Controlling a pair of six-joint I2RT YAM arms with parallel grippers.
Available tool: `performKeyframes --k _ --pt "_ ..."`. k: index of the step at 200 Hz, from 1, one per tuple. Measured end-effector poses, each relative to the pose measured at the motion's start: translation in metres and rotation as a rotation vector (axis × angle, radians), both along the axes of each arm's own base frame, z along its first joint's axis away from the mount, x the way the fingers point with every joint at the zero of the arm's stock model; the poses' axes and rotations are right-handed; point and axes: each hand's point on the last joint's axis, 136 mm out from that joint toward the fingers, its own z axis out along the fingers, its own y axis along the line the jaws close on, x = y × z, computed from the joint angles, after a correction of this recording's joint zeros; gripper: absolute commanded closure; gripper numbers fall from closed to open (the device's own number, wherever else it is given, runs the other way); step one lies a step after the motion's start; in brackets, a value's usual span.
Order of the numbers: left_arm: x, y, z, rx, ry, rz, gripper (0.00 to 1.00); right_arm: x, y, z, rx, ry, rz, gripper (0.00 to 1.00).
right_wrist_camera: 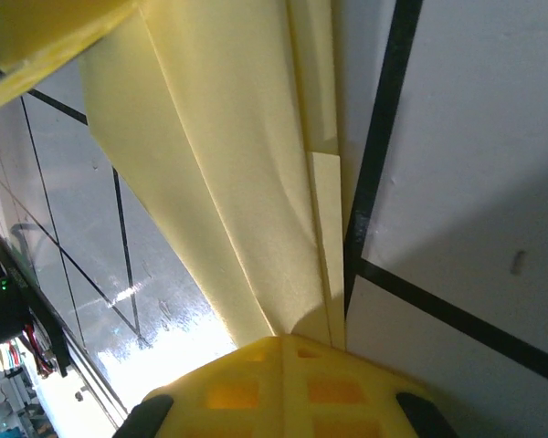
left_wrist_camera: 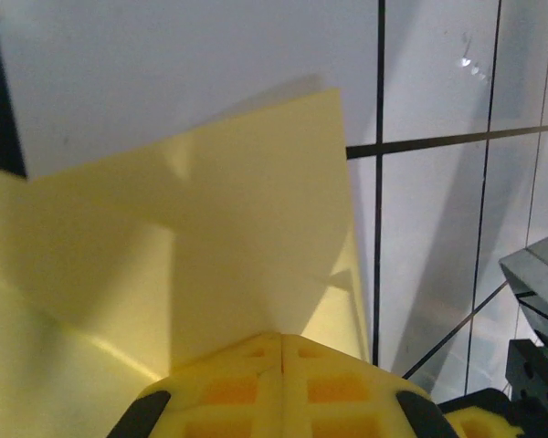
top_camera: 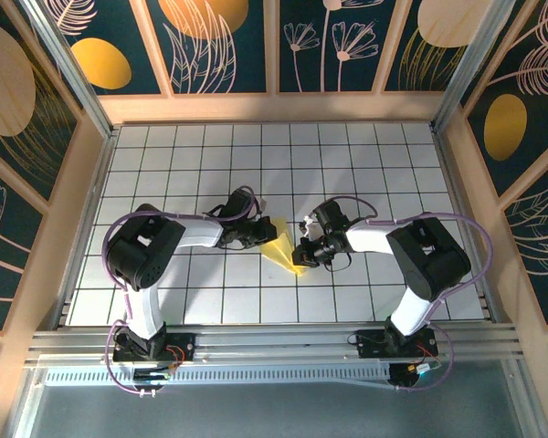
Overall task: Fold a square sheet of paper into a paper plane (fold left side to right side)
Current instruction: Fourth fold the wing at the center of the table.
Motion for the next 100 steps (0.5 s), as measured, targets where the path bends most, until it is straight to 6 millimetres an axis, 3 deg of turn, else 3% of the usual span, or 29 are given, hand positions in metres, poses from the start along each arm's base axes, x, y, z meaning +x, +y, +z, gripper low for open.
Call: performKeyframes --k 56,100 --pt "0.001 0.002 -0.003 0.023 0.008 0.011 1.0 -0.003 -0.006 0.012 -0.035 -0.003 -0.017 1.0" --pt "0.001 0.002 -0.003 0.025 0.011 0.011 1.0 0.005 0.016 0.039 0.017 -0.055 -0.007 1.0"
